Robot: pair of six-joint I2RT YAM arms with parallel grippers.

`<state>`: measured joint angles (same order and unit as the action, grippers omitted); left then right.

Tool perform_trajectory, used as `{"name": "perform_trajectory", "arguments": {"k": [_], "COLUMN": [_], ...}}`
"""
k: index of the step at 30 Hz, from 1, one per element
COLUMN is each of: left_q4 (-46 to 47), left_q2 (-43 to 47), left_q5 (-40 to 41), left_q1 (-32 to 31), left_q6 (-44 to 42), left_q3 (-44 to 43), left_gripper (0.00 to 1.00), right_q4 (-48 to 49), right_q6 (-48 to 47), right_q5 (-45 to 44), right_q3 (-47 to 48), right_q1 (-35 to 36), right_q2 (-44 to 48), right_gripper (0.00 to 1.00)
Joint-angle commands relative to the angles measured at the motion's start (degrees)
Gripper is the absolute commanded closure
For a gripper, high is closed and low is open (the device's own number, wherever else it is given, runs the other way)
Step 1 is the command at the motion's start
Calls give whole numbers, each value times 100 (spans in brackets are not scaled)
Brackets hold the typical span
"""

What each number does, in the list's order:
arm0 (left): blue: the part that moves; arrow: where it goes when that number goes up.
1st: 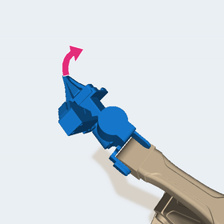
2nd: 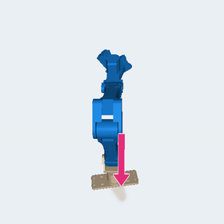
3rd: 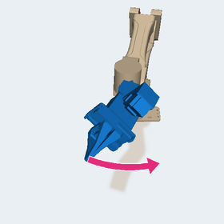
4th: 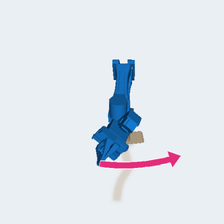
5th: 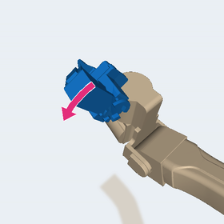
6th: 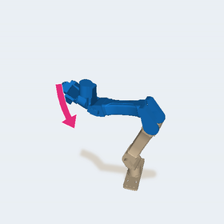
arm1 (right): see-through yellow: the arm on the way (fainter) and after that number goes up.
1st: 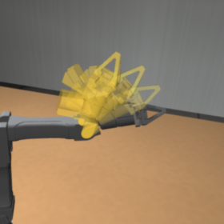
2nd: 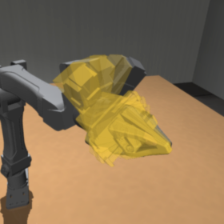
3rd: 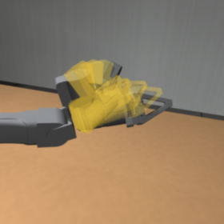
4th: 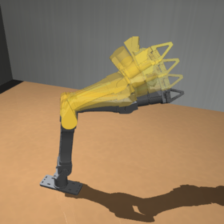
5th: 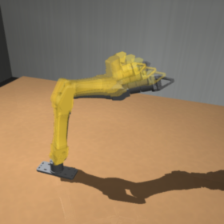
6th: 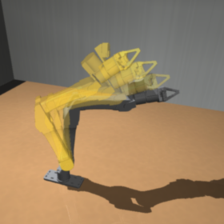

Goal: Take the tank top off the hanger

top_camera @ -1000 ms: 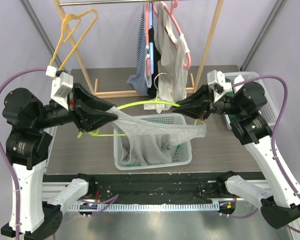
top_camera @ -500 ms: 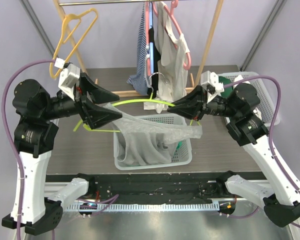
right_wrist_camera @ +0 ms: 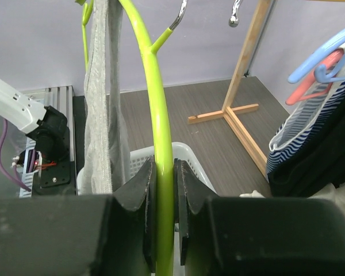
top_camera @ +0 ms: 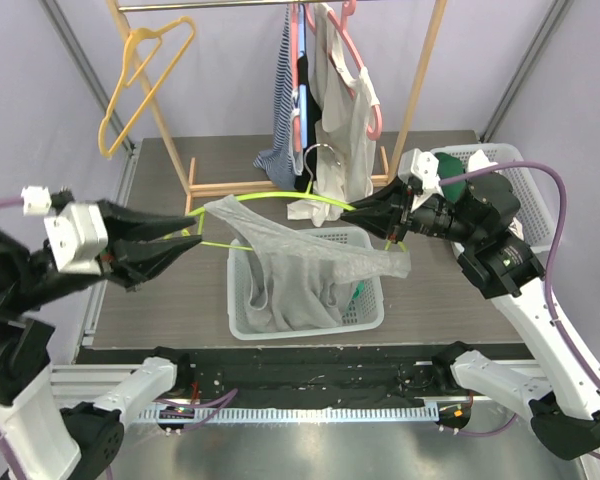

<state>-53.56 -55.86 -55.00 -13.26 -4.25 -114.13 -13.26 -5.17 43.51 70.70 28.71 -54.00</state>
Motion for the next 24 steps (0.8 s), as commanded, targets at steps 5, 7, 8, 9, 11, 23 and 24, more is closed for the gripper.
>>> {"name": "perform_trajectory", "arguments": {"k": [5,7,8,9,11,23,24], "left_q4": [-1394,-1368,-1341,-1324,-1315,-1139,-1122], "left_q2": [154,136,128,119,110,66,75], "left_q5": [1115,1141,1158,1185,1194,1238,1229], "left_q1": [-2,-10,-2,-10,-10,-2,-2], "left_q6": [-1605,-1684,-1719,-1772,-1947,-2106,-2089], "left_q3": [408,540,645,672,786,954,971], "left_gripper": [77,76,76,77,77,81,81], "right_q4": [174,183,174,183,183,499,508], "right_q6": [-125,-116,-107,-107,-90,165,174], "right_q5": [-132,-114,-114,-106,-53,132,149], "right_q3": [252,260,260,269,269,208,216], "right_q1": [-6,3,-6,3,3,-6,3], "right_q2": [144,161,161,161,188,153,153], "right_gripper": [99,99,99,99,99,99,99]}}
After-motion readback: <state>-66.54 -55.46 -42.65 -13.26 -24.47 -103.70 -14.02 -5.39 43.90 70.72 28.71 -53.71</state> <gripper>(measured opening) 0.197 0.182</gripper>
